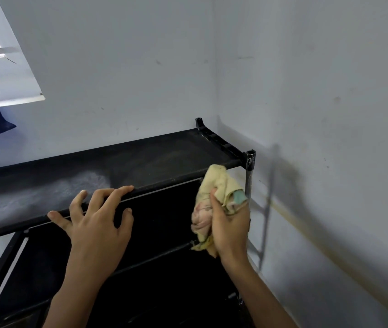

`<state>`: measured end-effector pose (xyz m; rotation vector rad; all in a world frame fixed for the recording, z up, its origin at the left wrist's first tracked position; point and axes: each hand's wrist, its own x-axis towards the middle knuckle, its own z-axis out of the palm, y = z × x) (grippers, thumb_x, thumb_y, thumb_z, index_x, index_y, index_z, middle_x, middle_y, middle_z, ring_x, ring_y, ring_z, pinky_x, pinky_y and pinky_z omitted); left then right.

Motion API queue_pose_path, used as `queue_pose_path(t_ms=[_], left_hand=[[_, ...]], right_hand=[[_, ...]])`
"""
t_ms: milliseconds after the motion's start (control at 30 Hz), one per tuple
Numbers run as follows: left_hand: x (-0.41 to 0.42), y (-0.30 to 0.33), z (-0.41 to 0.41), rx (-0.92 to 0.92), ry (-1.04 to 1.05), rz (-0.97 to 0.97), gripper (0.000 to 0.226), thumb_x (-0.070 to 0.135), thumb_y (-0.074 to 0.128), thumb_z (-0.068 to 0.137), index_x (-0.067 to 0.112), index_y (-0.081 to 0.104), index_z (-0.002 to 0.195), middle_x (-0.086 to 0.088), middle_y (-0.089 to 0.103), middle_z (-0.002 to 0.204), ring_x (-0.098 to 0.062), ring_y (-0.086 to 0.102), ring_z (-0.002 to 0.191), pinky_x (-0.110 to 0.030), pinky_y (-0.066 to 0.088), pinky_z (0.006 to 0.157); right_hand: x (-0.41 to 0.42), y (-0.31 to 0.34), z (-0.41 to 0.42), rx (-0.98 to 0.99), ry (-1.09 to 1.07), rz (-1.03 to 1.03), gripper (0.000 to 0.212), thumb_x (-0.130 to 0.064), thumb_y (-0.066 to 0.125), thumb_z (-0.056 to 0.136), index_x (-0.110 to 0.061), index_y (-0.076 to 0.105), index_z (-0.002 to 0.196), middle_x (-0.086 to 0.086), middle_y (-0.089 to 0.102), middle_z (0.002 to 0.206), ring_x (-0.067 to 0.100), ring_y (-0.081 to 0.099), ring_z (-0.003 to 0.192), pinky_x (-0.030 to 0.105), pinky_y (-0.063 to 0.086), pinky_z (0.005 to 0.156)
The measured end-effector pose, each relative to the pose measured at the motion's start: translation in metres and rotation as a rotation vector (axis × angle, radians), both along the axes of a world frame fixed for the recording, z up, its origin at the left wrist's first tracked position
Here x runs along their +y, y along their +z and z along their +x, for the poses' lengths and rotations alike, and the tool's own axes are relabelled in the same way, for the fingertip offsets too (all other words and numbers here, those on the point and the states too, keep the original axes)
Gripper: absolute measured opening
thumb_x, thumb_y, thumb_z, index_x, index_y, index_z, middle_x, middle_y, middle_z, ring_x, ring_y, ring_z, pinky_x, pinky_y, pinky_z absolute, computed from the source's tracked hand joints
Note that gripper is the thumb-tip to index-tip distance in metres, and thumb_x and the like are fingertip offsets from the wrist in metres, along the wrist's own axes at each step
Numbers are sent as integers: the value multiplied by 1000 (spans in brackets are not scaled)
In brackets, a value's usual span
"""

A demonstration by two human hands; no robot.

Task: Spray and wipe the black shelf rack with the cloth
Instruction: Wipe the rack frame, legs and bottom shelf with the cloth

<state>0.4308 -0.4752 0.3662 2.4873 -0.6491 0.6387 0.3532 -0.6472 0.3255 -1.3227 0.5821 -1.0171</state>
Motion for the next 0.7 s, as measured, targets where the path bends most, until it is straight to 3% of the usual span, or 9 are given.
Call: queue_pose_path(t_ms=[133,200,300,367,433,500,600,700], left_hand=[[0,-1,-1,-4,-1,-2,39,18,64,86,32,59,122,6,55,118,-38,22,137,-66,-11,105],[0,0,-1,-3,-2,-14,39,18,63,86,32,59,122,6,55,119,-37,21,138,-64,-12,106],[0,0,-2,-5,-1,-17,39,17,63,86,31,59,122,5,56,119,-38,21,138,-64,-12,105],[0,0,-2,-10,-3,-18,39,17,64,86,31,60,122,5,56,119,-39,22,138,-65,-12,105],[-1,0,-2,-11,-2,-20,39,17,64,86,31,60,122,5,56,118,-39,22,138,-66,-11,105],[0,0,-2,-9,0,-19,39,18,63,86,32,59,123,5,56,119,-38,21,139,-65,-12,105],[1,0,-2,-8,-5,-25,40,18,62,87,32,58,124,6,55,121,-37,20,139,-64,-12,106],[0,-1,-2,-19,-13,-34,40,17,63,87,32,59,124,6,56,120,-37,21,139,-64,-12,106]], right_hand=[[13,1,-15,55,231,-97,14,-6,66,87,-17,67,96,-10,69,86,-8,65,74,5,46,61],[1,9,-14,-29,84,-13,7,-6,65,87,-12,66,91,-9,70,77,-4,65,66,14,52,61],[-20,11,-3,11,-174,87,15,-18,65,89,-14,65,103,-5,69,96,10,67,89,32,55,84],[-13,9,-1,72,-135,23,15,-20,65,89,-14,65,102,-5,68,94,6,66,87,25,54,79],[3,6,-6,119,10,-156,13,-13,67,87,-17,64,98,-13,66,88,-6,63,78,9,46,67],[13,7,-12,150,96,-327,23,-5,67,84,-22,63,99,-16,63,88,-12,60,79,1,40,62],[1,17,-18,170,-58,-385,27,-8,68,83,-14,65,110,-11,64,93,-8,58,73,-2,39,60],[-21,34,-20,266,-249,-406,30,-16,68,86,-13,61,115,-17,54,88,-10,48,70,-2,35,54]])
